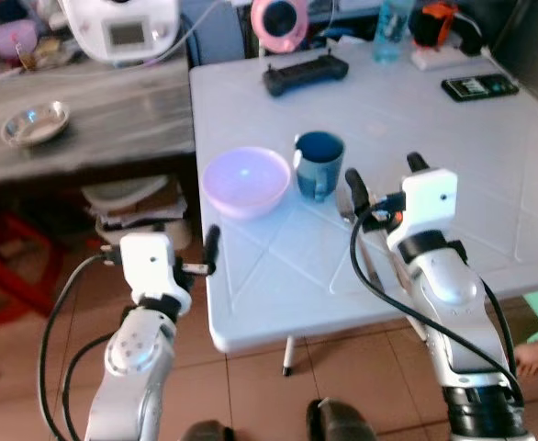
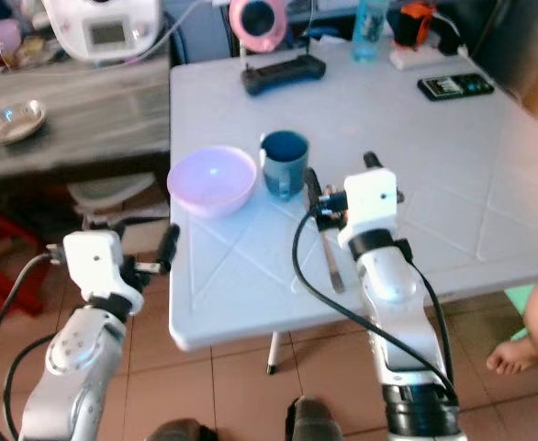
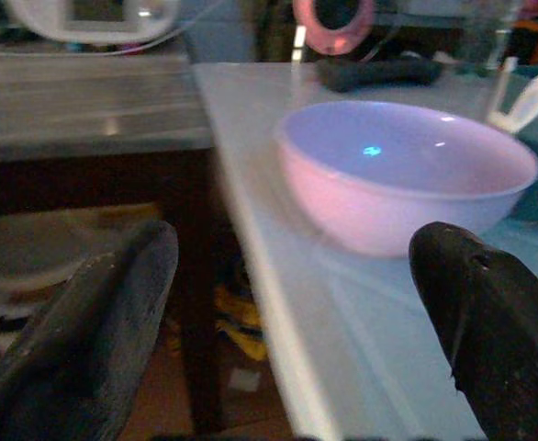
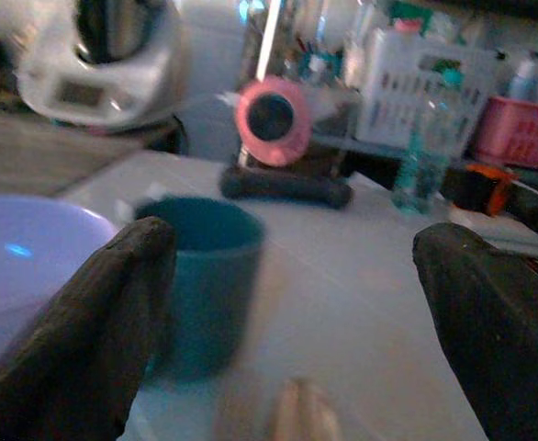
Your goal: Setting the table
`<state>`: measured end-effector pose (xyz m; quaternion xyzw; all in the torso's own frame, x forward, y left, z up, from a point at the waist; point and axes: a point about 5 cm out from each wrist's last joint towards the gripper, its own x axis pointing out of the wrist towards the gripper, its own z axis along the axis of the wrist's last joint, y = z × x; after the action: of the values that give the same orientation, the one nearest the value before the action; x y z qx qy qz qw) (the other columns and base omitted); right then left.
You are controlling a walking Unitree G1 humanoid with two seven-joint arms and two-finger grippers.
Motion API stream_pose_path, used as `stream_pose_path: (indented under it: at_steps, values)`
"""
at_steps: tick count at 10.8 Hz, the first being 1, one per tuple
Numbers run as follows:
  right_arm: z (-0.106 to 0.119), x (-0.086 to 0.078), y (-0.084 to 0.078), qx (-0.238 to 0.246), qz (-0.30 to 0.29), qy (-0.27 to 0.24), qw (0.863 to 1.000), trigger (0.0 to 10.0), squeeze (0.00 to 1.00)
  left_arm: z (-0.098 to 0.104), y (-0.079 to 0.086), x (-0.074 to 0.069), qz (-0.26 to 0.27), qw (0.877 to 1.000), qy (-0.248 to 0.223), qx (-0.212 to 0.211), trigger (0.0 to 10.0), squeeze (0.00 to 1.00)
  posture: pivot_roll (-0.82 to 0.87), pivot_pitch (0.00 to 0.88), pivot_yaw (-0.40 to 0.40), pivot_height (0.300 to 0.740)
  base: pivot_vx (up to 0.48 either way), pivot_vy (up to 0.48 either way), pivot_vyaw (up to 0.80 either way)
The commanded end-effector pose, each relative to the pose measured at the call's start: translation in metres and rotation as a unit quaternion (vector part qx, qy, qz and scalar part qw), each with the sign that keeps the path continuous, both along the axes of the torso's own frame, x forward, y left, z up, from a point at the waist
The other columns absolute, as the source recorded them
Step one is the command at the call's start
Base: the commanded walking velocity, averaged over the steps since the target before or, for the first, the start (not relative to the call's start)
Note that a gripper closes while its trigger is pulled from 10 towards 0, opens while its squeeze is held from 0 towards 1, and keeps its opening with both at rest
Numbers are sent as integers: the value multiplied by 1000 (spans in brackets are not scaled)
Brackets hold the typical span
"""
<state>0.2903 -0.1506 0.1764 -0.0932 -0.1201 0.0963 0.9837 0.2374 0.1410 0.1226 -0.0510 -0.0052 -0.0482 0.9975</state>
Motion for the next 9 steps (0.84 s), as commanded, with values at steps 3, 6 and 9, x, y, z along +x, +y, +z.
stream_pose_path:
  at_steps: [3, 6, 9]
  values:
    - [20, 9, 19, -26, 51, -43, 997, 10000, 0, -3, 12, -2, 34, 999, 11, 5, 10000, 0, 19, 113, 64, 740, 0, 0, 267]
    - [25, 18, 25, -28, 60, -47, 997, 10000, 0, -5, 14, -7, 42, 999, 20, 8, 10000, 0, 31, 124, 63, 740, 0, 0, 800]
    - [23, 26, 25, -90, 63, -41, 993, 10000, 0, -9, 11, -10, 27, 999, 37, 4, 10000, 0, 37, 143, 64, 740, 0, 0, 133]
